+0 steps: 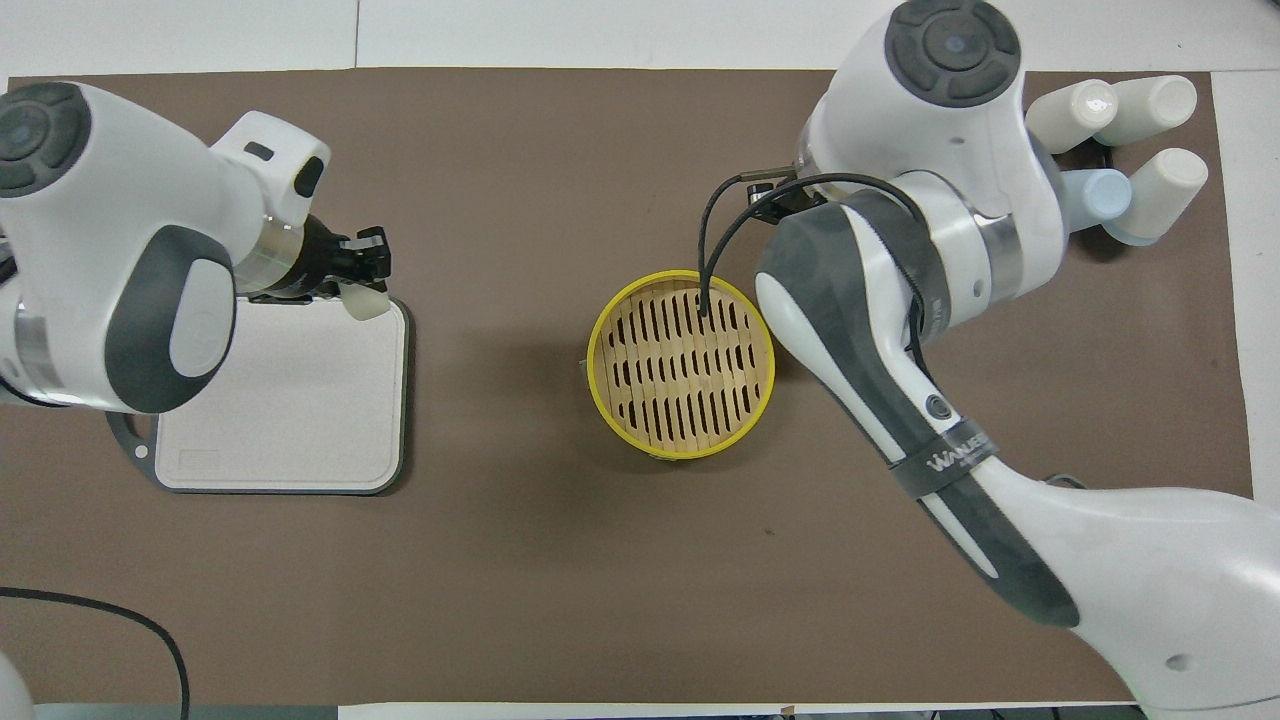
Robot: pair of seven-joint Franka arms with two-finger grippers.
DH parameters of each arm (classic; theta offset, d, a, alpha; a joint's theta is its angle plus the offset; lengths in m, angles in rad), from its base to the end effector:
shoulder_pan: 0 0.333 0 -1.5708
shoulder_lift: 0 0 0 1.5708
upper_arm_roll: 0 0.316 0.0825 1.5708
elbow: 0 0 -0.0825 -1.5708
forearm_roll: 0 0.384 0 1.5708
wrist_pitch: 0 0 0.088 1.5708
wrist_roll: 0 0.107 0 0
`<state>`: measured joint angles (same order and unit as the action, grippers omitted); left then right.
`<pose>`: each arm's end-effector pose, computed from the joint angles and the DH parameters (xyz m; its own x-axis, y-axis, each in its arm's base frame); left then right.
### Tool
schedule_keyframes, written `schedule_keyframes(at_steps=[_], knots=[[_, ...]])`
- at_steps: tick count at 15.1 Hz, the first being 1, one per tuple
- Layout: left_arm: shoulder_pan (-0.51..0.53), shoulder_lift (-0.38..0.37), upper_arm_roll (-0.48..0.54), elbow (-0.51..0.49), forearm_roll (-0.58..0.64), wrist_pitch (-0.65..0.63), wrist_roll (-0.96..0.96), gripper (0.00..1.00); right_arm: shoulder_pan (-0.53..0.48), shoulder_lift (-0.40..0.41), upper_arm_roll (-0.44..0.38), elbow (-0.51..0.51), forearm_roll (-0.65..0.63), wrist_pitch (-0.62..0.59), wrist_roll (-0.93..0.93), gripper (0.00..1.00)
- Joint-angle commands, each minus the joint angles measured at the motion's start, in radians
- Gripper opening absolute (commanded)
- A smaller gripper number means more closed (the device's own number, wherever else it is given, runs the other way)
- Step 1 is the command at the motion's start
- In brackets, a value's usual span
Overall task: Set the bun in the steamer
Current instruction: 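Carry the bun with the left gripper and release it into the steamer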
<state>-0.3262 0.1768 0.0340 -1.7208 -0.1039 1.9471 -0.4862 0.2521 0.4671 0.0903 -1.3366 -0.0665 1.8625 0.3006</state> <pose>0.5916 -0.1865 0.4823 0.9739 0.2271 -0.0007 0.2259 -0.9686 0.1040 0.6675 0.2194 0.4690 0.9967 0.0482 0.0649 0.0479 -0.9988 0.0051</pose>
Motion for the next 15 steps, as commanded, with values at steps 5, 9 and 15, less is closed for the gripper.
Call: schedule_keyframes(at_steps=[5,9,15], knots=[[-0.293,0.113,0.014,0.032,-0.036,0.202,-0.189,0.30,-0.116,-0.015,0.009,-0.003,-0.013,-0.052,-0.213,0.00],[-0.419,0.246,0.018,0.033,-0.008,0.294,-0.196,0.30,-0.131,-0.022,0.009,-0.010,-0.013,-0.045,-0.225,0.00],[-0.451,0.306,0.018,0.018,0.007,0.346,-0.198,0.31,-0.132,-0.025,0.009,-0.016,-0.013,-0.043,-0.225,0.00]])
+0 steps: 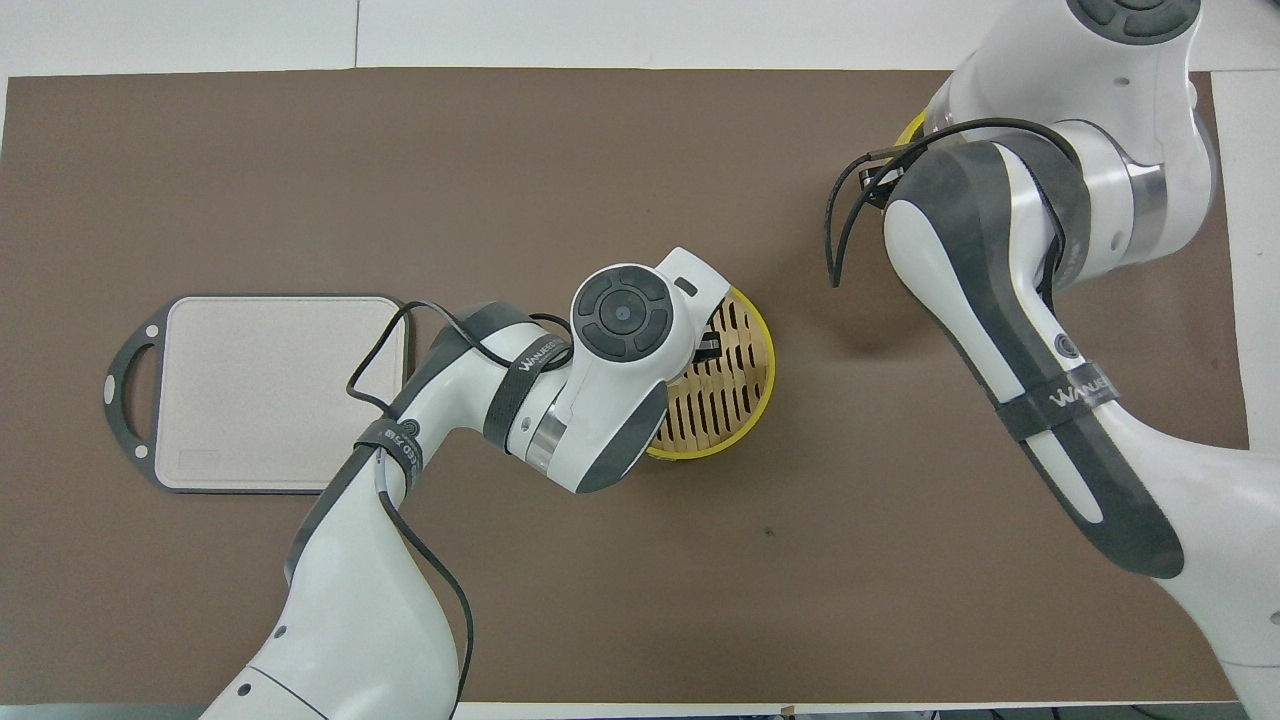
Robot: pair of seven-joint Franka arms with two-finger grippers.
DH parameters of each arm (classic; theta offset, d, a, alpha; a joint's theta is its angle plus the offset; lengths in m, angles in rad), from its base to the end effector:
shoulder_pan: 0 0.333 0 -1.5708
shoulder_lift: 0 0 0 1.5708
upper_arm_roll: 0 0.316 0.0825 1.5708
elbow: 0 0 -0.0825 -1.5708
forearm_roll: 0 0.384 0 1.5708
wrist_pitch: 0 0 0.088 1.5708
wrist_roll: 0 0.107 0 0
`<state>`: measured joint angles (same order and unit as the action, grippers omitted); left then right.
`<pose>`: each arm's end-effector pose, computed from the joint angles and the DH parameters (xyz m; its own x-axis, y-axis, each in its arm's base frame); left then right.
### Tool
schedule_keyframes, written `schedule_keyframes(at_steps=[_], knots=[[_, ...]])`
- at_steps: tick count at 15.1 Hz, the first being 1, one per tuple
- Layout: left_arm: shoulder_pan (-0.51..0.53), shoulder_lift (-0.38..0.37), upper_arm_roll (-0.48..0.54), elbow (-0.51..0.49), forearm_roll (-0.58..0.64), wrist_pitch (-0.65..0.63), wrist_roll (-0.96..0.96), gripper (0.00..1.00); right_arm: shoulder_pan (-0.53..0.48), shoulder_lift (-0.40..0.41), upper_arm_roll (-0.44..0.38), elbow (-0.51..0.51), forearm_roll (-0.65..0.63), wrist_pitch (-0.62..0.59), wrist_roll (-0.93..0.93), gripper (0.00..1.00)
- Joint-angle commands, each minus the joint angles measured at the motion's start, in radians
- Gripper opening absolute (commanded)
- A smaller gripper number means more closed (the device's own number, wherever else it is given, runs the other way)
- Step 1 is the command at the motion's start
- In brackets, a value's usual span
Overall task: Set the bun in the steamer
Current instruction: 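Carry the bun with the left gripper and release it into the steamer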
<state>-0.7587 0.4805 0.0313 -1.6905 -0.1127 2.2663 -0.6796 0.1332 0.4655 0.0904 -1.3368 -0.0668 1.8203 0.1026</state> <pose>0.5048 -0.4564 0.3284 0.9996 0.0174 0.0231 0.0146 -0.9927 0.1195 0.6844 0.1376 0.4661 0.9917 0.1268 0.0222 0.1263 -0.9917 0.0224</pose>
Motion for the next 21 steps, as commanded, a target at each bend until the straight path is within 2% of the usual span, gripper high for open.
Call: schedule_keyframes(at_steps=[1,2,3,4,5,7,10,14,17,21], knots=[[-0.019,0.003,0.021,-0.009,0.015,0.024,-0.005,0.34,-0.014,-0.025,0.009,-0.018,-0.011,-0.001,-0.027,0.00],[-0.019,0.003,0.021,-0.005,0.015,0.018,-0.006,0.42,-0.014,-0.025,0.009,-0.018,-0.011,-0.001,-0.027,0.00],[-0.019,0.001,0.021,-0.003,0.015,0.016,-0.024,0.55,-0.014,-0.025,0.009,-0.018,-0.011,-0.001,-0.027,0.00],[-0.019,0.001,0.021,-0.003,0.015,0.012,-0.041,0.80,-0.014,-0.025,0.009,-0.018,-0.010,-0.001,-0.026,0.00],[-0.019,-0.003,0.019,-0.005,0.015,0.001,-0.044,1.00,-0.014,-0.025,0.011,-0.019,-0.008,-0.001,-0.023,0.00],[-0.013,-0.037,0.019,-0.006,0.015,-0.043,-0.046,1.00,-0.009,-0.025,0.011,-0.019,-0.005,0.004,-0.015,0.00],[0.021,-0.140,0.018,-0.031,0.002,-0.126,-0.041,1.00,0.009,-0.028,0.018,-0.027,-0.001,0.017,0.073,0.00],[0.119,-0.272,0.022,-0.023,0.002,-0.347,-0.026,1.00,0.107,-0.036,0.017,-0.030,-0.001,0.013,0.210,0.00],[0.237,-0.353,0.027,-0.021,0.002,-0.456,0.061,1.00,0.230,-0.036,0.017,-0.028,0.002,0.014,0.395,0.00],[0.445,-0.445,0.030,-0.017,0.019,-0.573,0.277,1.00,0.367,-0.010,0.019,-0.015,0.004,0.033,0.607,0.00]])
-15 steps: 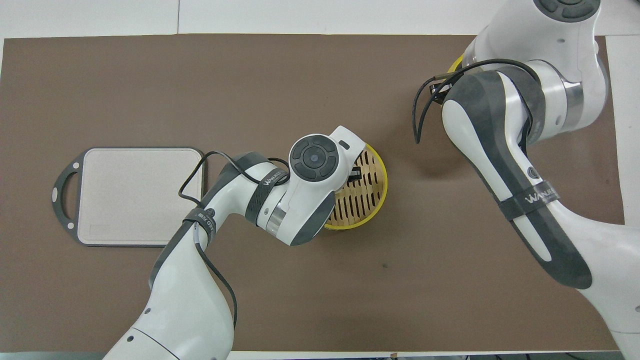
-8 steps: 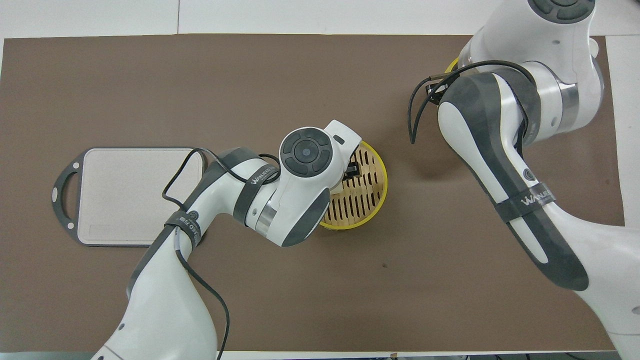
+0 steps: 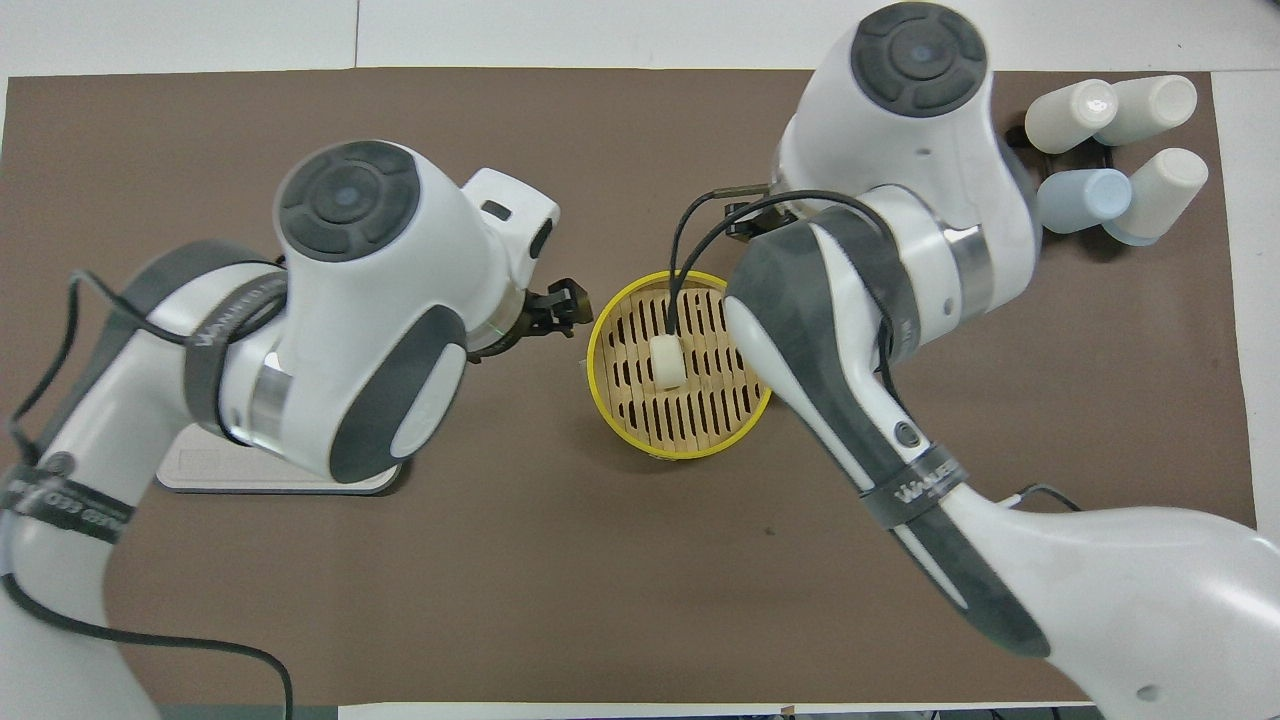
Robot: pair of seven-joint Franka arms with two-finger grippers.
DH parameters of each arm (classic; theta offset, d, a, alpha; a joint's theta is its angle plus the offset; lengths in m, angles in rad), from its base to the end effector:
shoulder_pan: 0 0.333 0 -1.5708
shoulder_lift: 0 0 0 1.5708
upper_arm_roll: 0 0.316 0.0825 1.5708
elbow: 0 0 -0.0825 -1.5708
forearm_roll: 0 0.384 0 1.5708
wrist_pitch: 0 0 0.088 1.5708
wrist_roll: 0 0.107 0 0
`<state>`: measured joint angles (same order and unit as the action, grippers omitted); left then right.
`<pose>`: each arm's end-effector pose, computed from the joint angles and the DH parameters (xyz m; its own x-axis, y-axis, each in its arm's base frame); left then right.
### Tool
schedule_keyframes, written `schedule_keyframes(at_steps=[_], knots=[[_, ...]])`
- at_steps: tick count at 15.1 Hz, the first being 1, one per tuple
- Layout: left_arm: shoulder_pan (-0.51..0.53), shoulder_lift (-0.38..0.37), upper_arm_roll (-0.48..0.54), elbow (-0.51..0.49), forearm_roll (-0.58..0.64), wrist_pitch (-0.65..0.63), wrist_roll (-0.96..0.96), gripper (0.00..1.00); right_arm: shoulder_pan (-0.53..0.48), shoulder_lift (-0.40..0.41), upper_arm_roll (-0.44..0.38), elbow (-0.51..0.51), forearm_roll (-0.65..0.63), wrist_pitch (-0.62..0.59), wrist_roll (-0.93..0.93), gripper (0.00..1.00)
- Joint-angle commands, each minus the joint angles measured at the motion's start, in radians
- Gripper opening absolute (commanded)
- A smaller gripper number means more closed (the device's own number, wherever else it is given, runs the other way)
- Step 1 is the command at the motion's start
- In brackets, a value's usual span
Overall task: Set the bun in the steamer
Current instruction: 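Withdraw the left gripper to the cutting board edge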
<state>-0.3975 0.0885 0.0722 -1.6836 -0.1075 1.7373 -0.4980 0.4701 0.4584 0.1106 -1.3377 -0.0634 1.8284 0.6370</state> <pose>0.5528 -0.1983 0.5351 0.9791 0.1877 -0.0783 0.1932 -0.9787 0.0699 0.5940 0.3661 0.4718 0.9979 -0.0535 0.0358 -0.0532 -0.9985 -0.0104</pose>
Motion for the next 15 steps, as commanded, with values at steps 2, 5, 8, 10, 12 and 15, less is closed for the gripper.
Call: schedule_keyframes(at_steps=[2,5,8,10,12,15], knots=[[0.168,-0.082,-0.011,-0.021,0.015,-0.087,0.201,1.00,0.099,0.029,-0.003,-0.011,-0.003,0.067,0.168,0.00],[0.242,-0.116,-0.011,-0.021,0.075,-0.123,0.362,1.00,0.111,0.043,-0.002,-0.014,0.005,0.114,0.179,0.00],[0.270,-0.133,-0.011,-0.025,0.083,-0.140,0.430,1.00,0.128,0.049,-0.002,-0.029,0.005,0.130,0.179,0.00],[0.270,-0.147,-0.011,-0.033,0.092,-0.142,0.455,1.00,0.130,0.048,-0.002,-0.060,0.007,0.153,0.179,0.00],[0.275,-0.159,-0.011,-0.044,0.092,-0.145,0.481,1.00,0.131,0.045,-0.002,-0.072,0.007,0.157,0.179,0.00],[0.272,-0.173,-0.009,-0.057,0.097,-0.145,0.501,1.00,0.134,0.036,-0.002,-0.103,0.007,0.172,0.179,0.00]])
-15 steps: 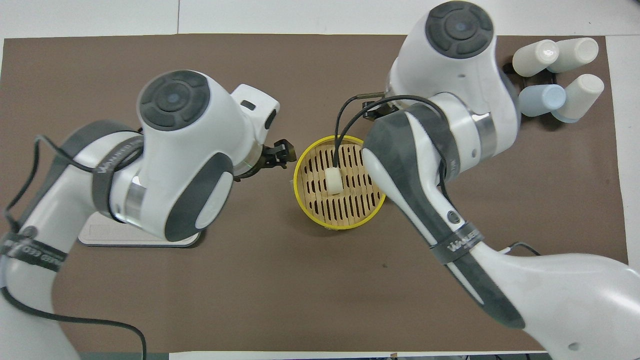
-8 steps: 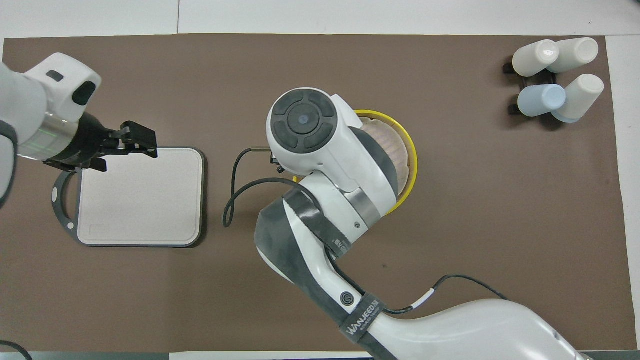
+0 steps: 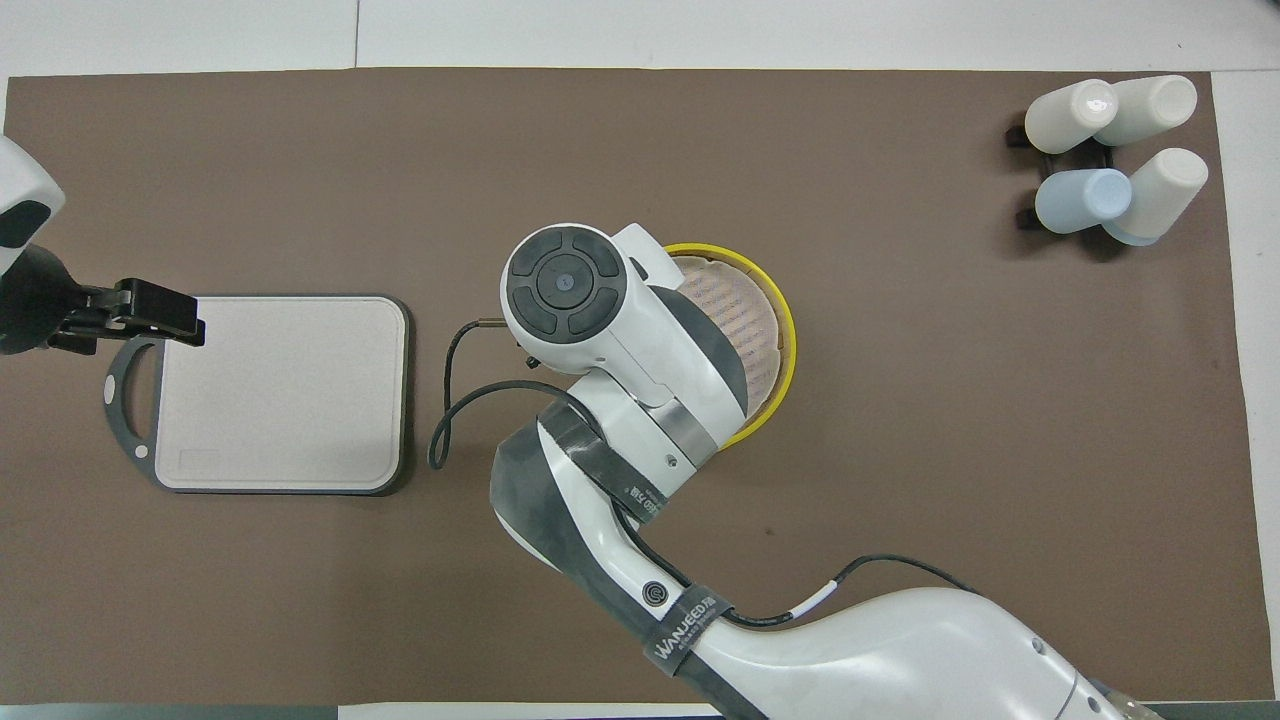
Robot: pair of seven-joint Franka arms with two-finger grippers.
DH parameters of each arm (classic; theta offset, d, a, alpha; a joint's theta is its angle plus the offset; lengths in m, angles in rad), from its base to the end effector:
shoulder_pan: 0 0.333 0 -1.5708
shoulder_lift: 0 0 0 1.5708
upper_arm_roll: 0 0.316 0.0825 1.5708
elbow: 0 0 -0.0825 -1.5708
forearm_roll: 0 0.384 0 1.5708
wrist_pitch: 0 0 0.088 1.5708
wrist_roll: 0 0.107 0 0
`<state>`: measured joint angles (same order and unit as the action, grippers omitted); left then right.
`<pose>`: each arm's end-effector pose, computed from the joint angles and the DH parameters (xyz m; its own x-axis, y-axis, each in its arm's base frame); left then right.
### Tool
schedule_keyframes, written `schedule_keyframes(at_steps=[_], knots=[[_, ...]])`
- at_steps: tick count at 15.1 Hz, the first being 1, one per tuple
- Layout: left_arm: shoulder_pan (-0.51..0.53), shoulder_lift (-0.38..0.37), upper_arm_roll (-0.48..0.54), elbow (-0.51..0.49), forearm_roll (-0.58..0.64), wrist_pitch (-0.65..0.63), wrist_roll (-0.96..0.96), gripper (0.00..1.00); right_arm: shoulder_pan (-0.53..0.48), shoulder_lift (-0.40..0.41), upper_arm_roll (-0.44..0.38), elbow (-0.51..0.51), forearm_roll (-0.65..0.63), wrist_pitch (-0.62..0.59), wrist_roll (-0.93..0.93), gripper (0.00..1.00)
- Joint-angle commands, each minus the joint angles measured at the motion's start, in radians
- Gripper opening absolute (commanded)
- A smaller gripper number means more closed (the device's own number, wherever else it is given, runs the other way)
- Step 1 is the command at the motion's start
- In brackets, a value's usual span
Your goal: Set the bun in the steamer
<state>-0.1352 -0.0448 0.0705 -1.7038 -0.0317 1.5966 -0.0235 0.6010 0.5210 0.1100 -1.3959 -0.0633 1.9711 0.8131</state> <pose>0.5379 -0.0374 0.5885 0.9972 -0.0405 -0.0633 -0.0385 -0.9987 0.0332 0.5513 0.4500 0.4129 0.9945 -0.0957 0.0430 -0.0941 -0.9948 -0.0382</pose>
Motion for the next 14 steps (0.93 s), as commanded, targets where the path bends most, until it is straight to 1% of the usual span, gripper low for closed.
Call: schedule_keyframes(at_steps=[1,5,9,11,12,14], knots=[[0.003,-0.040,-0.009,-0.034,0.032,-0.003,0.028,1.00,0.005,-0.030,-0.001,-0.060,0.007,0.040,0.003,0.00],[0.006,-0.033,-0.011,-0.002,0.042,0.014,0.022,1.00,0.003,-0.039,0.000,-0.083,0.007,0.067,0.003,0.00],[0.012,-0.027,-0.011,0.009,0.042,0.019,0.023,1.00,0.005,-0.030,0.000,-0.097,0.007,0.077,0.001,0.00],[0.014,-0.014,-0.008,0.027,0.042,0.010,0.025,1.00,0.003,-0.033,-0.001,-0.106,0.005,0.086,0.001,0.00],[0.014,0.011,-0.003,0.038,0.042,0.000,0.025,1.00,0.003,-0.033,0.000,-0.110,0.005,0.090,0.001,0.00],[0.014,0.016,-0.003,0.041,0.042,-0.004,0.025,1.00,0.002,-0.035,0.000,-0.112,0.007,0.097,0.000,0.00]])
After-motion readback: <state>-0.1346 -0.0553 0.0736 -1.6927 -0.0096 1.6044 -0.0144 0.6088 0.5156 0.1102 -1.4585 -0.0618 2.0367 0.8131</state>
